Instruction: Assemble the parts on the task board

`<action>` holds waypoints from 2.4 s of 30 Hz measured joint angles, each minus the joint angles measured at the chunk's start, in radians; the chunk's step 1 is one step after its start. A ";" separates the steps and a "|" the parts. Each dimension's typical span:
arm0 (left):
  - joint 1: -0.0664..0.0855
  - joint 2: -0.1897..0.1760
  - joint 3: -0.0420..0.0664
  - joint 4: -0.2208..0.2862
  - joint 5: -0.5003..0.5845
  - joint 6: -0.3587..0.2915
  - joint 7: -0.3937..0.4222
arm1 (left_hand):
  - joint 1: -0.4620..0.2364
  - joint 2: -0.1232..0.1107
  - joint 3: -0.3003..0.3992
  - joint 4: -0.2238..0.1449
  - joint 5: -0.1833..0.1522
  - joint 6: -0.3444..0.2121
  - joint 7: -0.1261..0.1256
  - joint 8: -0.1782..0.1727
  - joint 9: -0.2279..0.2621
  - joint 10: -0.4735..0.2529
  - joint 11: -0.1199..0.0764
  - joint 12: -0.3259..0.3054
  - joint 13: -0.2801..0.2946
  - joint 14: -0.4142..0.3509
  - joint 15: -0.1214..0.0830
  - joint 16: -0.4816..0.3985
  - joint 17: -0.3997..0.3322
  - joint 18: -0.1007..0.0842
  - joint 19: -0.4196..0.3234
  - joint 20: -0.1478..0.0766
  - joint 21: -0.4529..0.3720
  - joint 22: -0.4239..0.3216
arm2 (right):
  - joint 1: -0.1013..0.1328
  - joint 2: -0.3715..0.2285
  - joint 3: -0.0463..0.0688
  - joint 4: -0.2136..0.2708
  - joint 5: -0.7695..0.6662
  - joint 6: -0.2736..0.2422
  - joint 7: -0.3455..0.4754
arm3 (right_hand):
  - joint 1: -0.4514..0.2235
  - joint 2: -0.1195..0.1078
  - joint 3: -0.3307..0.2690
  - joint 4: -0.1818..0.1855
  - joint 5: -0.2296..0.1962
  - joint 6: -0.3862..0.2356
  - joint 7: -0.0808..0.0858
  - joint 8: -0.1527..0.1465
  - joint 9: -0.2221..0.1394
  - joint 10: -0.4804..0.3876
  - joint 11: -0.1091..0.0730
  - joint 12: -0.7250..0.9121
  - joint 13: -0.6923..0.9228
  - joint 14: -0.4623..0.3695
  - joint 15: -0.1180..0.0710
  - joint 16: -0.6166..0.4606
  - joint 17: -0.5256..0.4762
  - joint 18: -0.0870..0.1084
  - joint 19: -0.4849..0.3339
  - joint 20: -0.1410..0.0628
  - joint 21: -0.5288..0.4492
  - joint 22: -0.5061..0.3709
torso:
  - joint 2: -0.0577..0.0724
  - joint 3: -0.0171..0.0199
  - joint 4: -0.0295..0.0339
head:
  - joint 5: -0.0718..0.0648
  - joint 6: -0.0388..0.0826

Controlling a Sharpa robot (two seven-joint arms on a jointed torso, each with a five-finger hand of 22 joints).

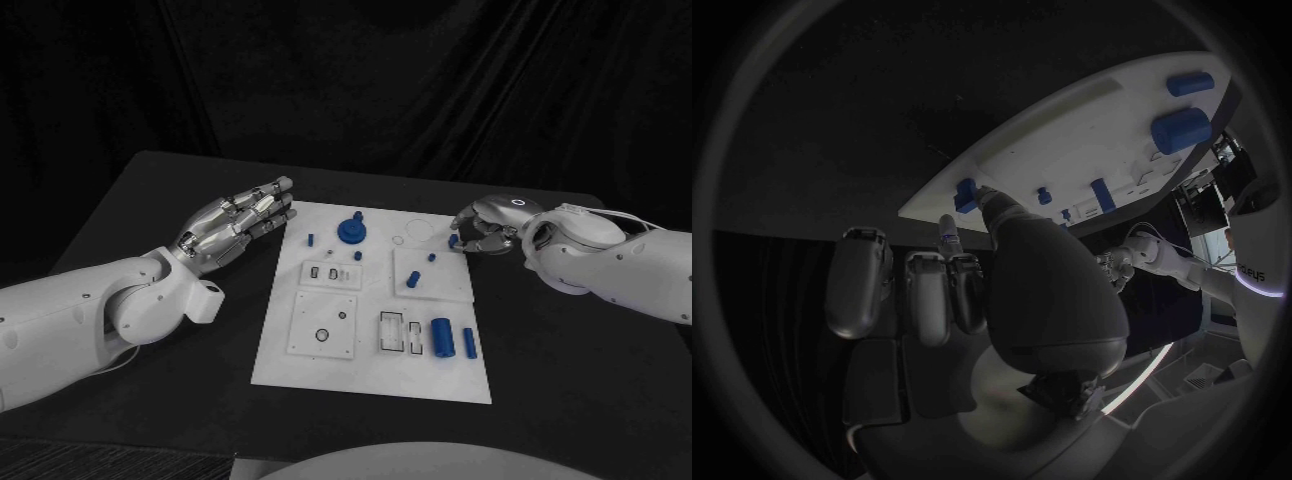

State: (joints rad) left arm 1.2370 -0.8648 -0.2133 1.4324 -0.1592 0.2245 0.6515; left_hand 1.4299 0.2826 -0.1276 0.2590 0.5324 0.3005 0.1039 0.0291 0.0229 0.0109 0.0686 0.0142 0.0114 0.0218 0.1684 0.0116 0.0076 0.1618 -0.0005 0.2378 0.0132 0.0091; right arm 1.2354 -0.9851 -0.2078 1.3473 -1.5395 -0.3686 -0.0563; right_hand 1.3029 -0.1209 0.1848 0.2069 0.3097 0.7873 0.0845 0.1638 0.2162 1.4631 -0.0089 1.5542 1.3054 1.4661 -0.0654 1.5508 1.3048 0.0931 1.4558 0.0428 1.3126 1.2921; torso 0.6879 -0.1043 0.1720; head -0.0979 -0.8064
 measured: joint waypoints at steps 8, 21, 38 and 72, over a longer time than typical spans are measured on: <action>-0.001 0.000 0.000 0.000 0.000 0.001 -0.001 | 0.000 0.000 0.000 0.000 0.000 0.000 0.000 0.000 0.000 0.000 0.000 0.000 0.000 0.000 0.000 0.000 0.000 0.000 0.000 0.000 0.000 0.000 | -0.008 0.006 0.000 -0.007 0.000 0.006 -0.003 | 0.000 0.000 0.000 0.000 0.000 0.000 0.000 0.009 0.007 0.000 0.000 0.000 0.000 0.000 0.000 0.000 0.000 0.000 0.000 0.000 0.000 0.000 | 0.000 -0.0002 0.0000 | 0.003 -0.004; -0.002 -0.001 0.000 0.000 0.000 0.004 -0.002 | 0.000 0.000 0.000 0.000 0.000 0.000 0.000 0.000 0.000 0.000 0.000 0.000 0.000 0.000 0.000 0.000 0.000 0.000 0.000 0.000 0.000 0.000 | -0.013 0.017 0.000 -0.015 0.000 0.007 -0.003 | 0.000 0.000 0.000 0.000 0.000 0.005 -0.004 0.021 0.014 0.000 0.000 0.000 0.000 0.000 0.000 0.000 0.000 0.000 0.000 0.000 -0.002 0.000 | 0.000 -0.0001 0.0003 | 0.003 -0.009; -0.003 -0.001 0.000 -0.001 0.000 0.009 -0.009 | 0.000 0.000 0.000 0.000 0.000 0.000 0.000 0.000 0.000 0.000 0.000 0.000 0.000 0.000 0.000 0.000 0.000 0.000 0.000 0.000 0.000 0.000 | -0.015 0.026 0.000 -0.022 0.000 0.008 -0.007 | 0.013 0.013 0.005 -0.006 0.000 0.054 -0.007 0.110 0.067 0.000 0.000 0.000 0.000 0.000 0.000 0.000 0.000 0.000 -0.014 0.000 -0.021 0.000 | 0.000 -0.0001 0.0002 | 0.007 -0.014; -0.009 0.003 0.000 -0.011 0.000 0.020 -0.025 | 0.000 0.000 0.015 -0.015 0.000 0.000 0.000 0.000 0.000 0.000 0.000 0.000 0.000 0.000 0.000 0.000 0.000 0.000 0.000 0.000 0.000 0.000 | 0.081 0.084 0.002 0.236 -0.027 -0.092 -0.033 | 0.039 0.039 0.027 -0.050 0.039 0.070 -0.005 0.185 0.120 0.000 0.001 0.000 0.000 0.000 0.000 -0.003 0.000 0.000 -0.029 -0.003 -0.091 0.000 | -0.007 -0.0026 -0.0101 | 0.022 -0.017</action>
State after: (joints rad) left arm 1.2280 -0.8623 -0.2132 1.4212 -0.1592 0.2444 0.6264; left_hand 1.4300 0.2825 -0.1124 0.2442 0.5324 0.3006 0.1040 0.0291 0.0229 0.0109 0.0687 0.0142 0.0114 0.0218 0.1685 0.0116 0.0076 0.1618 -0.0005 0.2378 0.0132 0.0091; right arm 1.3168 -0.9012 -0.2062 1.5832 -1.5661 -0.4609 -0.0894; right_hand 1.3422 -0.0814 0.2123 0.1570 0.3486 0.8577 0.0793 0.3487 0.3363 1.4633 -0.0084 1.5542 1.3055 1.4660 -0.0654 1.5477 1.3048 0.0935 1.4270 0.0394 1.2216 1.2920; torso 0.6808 -0.1069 0.1619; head -0.0755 -0.8238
